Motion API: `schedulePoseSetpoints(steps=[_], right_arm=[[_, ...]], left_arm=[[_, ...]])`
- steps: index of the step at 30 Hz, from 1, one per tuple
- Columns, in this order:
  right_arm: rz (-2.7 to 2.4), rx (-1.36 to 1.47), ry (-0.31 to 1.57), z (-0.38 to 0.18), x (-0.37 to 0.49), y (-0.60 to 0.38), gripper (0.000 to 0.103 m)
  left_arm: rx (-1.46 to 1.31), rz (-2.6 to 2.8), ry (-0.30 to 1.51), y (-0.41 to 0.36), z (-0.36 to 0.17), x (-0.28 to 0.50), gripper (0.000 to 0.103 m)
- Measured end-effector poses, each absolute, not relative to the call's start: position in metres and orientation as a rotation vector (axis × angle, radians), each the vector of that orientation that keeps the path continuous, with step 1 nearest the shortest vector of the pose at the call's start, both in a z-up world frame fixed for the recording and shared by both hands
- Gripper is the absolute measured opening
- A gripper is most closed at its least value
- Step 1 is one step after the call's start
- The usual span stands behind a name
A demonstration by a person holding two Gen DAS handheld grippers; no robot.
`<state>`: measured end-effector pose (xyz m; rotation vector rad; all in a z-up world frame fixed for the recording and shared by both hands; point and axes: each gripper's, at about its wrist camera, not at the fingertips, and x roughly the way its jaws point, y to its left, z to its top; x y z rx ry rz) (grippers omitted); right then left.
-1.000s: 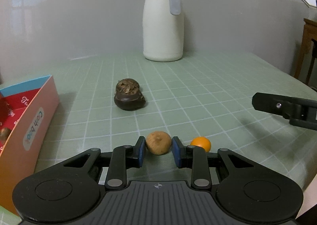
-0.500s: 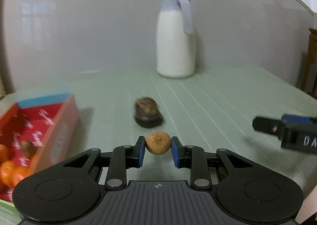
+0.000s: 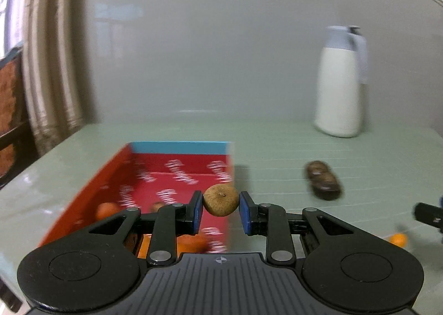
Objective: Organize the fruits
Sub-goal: 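Carry the brown fruit with the left gripper into the box and release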
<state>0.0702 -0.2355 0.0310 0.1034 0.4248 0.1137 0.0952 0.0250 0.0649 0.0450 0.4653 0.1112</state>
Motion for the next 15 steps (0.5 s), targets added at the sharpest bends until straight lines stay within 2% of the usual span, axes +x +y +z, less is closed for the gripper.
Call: schedulePoseSetpoints(steps=[15], right_arm=[[0.149,0.075,0.442,0.028,0.074,-0.219,0.082]], left_arm=[[-0.022,0.248,0.549,0.082,0.04,0.111,0.029]])
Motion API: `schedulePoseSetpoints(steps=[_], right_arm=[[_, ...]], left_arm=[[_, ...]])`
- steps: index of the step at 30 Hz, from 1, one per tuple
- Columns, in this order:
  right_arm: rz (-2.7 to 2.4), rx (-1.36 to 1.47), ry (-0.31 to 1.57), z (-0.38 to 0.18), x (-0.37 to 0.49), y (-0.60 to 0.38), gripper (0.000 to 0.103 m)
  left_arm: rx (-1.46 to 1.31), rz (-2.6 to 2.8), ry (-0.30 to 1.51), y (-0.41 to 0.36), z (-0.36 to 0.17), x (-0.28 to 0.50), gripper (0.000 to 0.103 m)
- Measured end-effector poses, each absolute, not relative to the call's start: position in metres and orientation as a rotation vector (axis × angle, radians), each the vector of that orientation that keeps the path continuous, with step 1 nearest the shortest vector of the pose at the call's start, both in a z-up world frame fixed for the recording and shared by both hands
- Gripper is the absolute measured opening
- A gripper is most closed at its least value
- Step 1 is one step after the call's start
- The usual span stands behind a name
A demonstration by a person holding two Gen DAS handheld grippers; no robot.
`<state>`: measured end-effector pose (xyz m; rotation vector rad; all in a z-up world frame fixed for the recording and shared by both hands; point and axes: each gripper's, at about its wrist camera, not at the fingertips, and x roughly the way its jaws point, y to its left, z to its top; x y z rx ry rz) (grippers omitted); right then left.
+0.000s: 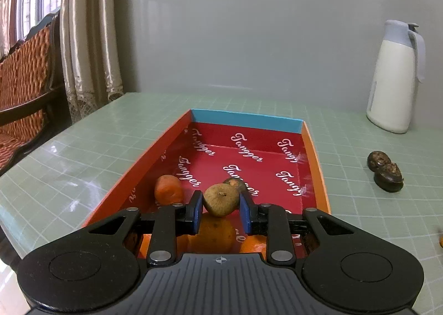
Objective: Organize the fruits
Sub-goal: 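Carry the brown fruit with the left gripper into the box and release, then grasp the small orange kumquat with the right gripper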
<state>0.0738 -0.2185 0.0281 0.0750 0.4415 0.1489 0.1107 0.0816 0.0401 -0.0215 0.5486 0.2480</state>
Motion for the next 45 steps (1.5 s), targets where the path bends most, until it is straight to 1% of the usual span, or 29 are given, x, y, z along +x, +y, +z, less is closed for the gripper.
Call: schedulePoseSetpoints(steps=[2,3,4,6,11,13,19,20,22,25,30,34,36,38,39,43,45], right_arm=[[0.156,0.072,0.443,0.028,0.074,-0.216,0.082],[0.159,0.071,0.442,0.028,0.074,-0.216,0.082],[0.161,0.069,0.441,0.028,0.074,-0.215,0.082],[0.162,0.066,0.441,0.029,0.073,-0.215,0.082],[0.163,0.067,0.45,0.027,0.072,-0.217,0.082],[0.166,0.061,0.452,0.026,0.072,-0.217,0.082],[0.19,0.046,0.463,0.025,0.072,-0.213,0.08],[0.194,0.045,0.465,0.024,0.072,-0.212,0.079],[0.202,0.041,0.468,0.024,0.073,-0.21,0.076],[0.208,0.038,0.478,0.023,0.074,-0.209,0.072],[0.214,0.045,0.506,0.019,0.076,-0.209,0.059],[0.22,0.049,0.524,0.016,0.077,-0.207,0.055],[0.223,0.04,0.533,0.014,0.078,-0.204,0.05],[0.224,0.035,0.543,0.012,0.078,-0.203,0.048],[0.225,0.036,0.549,0.011,0.079,-0.202,0.044],[0.222,0.043,0.553,0.01,0.08,-0.203,0.038],[0.222,0.04,0.563,0.009,0.081,-0.202,0.032]], left_arm=[[-0.031,0.257,0.561,0.084,0.04,0.111,0.029],[-0.038,0.267,0.564,0.085,0.039,0.111,0.034],[-0.048,0.282,0.576,0.088,0.038,0.112,0.05],[-0.055,0.296,0.555,0.091,0.038,0.108,0.063],[-0.053,0.297,0.512,0.088,0.045,0.095,0.068],[-0.057,0.295,0.496,0.086,0.048,0.089,0.077],[-0.039,0.269,0.465,0.078,0.056,0.076,0.08],[-0.036,0.271,0.459,0.077,0.057,0.073,0.08],[-0.028,0.276,0.453,0.077,0.058,0.068,0.086],[-0.025,0.279,0.447,0.077,0.059,0.062,0.088],[-0.03,0.271,0.454,0.078,0.057,0.054,0.088],[-0.032,0.262,0.467,0.078,0.054,0.049,0.089],[-0.036,0.261,0.471,0.078,0.053,0.047,0.089],[-0.038,0.261,0.472,0.078,0.053,0.046,0.09],[-0.039,0.261,0.473,0.079,0.053,0.045,0.09],[-0.048,0.267,0.473,0.083,0.052,0.043,0.091],[-0.051,0.271,0.473,0.085,0.052,0.043,0.092]])
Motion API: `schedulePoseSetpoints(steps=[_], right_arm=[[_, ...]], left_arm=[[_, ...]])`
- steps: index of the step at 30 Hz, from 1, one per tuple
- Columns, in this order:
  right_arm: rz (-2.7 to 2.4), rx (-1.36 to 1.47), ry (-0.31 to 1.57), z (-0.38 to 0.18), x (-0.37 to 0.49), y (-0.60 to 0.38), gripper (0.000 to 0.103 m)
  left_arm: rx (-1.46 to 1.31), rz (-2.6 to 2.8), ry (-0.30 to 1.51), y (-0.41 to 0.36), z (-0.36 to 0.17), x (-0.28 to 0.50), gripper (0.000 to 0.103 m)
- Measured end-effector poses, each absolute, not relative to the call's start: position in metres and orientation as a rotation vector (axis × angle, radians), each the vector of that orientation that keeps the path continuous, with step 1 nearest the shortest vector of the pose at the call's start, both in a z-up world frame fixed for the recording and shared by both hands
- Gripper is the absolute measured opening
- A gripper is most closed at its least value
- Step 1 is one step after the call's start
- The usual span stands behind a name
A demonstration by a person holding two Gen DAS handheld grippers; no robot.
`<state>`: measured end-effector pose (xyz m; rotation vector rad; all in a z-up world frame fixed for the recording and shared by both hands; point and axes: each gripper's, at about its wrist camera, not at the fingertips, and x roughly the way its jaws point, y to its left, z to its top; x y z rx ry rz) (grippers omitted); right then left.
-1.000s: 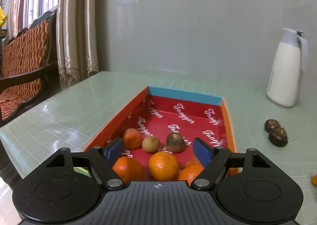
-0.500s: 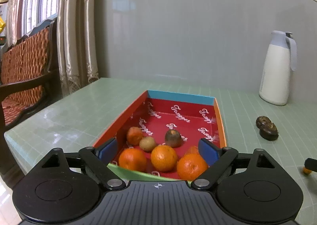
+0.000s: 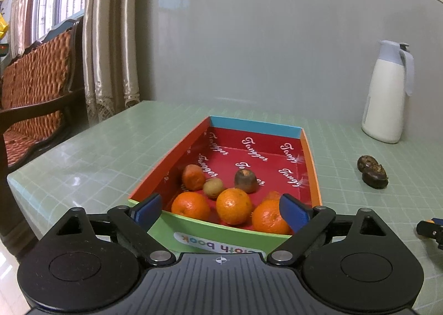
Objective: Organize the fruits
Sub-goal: 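Grasp the small orange kumquat with the right gripper, then carry the kumquat with the right gripper into the box and release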
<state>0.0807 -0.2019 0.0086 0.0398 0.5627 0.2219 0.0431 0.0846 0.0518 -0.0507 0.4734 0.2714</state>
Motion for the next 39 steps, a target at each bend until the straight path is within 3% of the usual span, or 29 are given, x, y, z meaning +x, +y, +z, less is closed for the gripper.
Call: schedulePoseSetpoints(steps=[3,17,39], right_arm=[[0.216,0.023,0.56,0.007,0.081,-0.199,0.021],[0.307,0.042,0.468,0.028,0.085,-0.175,0.02],[0.659,0.007,0.392,0.051,0.098,-0.047,0.02]], left_arm=[[-0.058,0.276,0.473,0.088,0.052,0.043,0.092],[-0.098,0.33,0.475,0.115,0.052,0.028,0.093],[-0.164,0.489,0.531,0.168,0.035,-0.019,0.093]])
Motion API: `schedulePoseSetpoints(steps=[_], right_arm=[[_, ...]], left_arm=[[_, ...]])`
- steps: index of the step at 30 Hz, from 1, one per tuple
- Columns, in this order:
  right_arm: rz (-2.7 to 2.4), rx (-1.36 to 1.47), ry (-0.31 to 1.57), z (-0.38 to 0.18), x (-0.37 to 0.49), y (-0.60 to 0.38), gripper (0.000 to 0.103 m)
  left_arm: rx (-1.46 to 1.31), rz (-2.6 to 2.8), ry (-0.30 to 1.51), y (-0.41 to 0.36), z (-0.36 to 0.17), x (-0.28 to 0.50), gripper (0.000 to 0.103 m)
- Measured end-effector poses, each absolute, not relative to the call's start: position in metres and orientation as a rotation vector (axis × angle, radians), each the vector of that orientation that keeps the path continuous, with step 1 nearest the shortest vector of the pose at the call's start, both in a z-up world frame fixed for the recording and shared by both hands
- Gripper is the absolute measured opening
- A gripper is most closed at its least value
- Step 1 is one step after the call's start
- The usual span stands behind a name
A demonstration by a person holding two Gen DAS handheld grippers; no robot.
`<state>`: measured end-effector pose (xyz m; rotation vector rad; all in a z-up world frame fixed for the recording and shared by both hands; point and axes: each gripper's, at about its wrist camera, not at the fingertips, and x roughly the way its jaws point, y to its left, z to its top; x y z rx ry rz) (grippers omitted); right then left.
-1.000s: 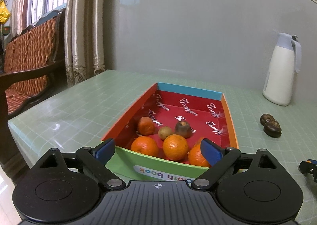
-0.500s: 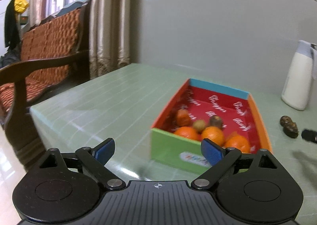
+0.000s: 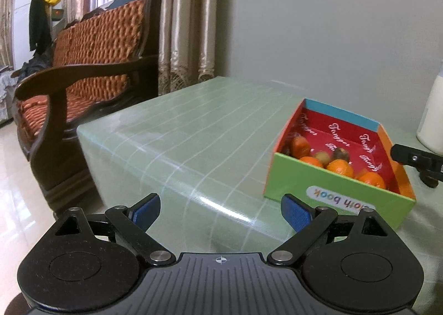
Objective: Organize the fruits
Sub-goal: 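Carry the kumquat with the right gripper into the box and release, then reach the left gripper to the dark brown fruit and close on it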
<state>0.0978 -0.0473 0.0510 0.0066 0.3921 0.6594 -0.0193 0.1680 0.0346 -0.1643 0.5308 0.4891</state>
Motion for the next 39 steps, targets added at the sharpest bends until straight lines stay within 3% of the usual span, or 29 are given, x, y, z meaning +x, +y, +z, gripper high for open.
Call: schedulePoseSetpoints(steps=[11,14,17,19,23,39], right_arm=[[0.671,-0.014,0.415,0.044,0.102,-0.034,0.021],[0.671,-0.02,0.421,0.042,0.102,-0.034,0.029],[0.665,0.001,0.418,0.042,0.102,-0.038,0.03],[0.662,0.028,0.409,0.044,0.103,-0.044,0.036],[0.648,0.066,0.368,0.05,0.1,-0.054,0.066],[0.467,0.176,0.296,0.064,0.093,-0.137,0.072]], left_arm=[[-0.177,0.5,0.553,0.173,0.027,-0.022,0.093],[-0.174,0.494,0.552,0.172,0.027,-0.022,0.093],[-0.174,0.491,0.551,0.17,0.028,-0.02,0.093],[-0.171,0.488,0.55,0.169,0.029,-0.02,0.093],[-0.163,0.483,0.545,0.166,0.032,-0.019,0.093],[-0.079,0.304,0.471,0.099,0.071,0.004,0.093]])
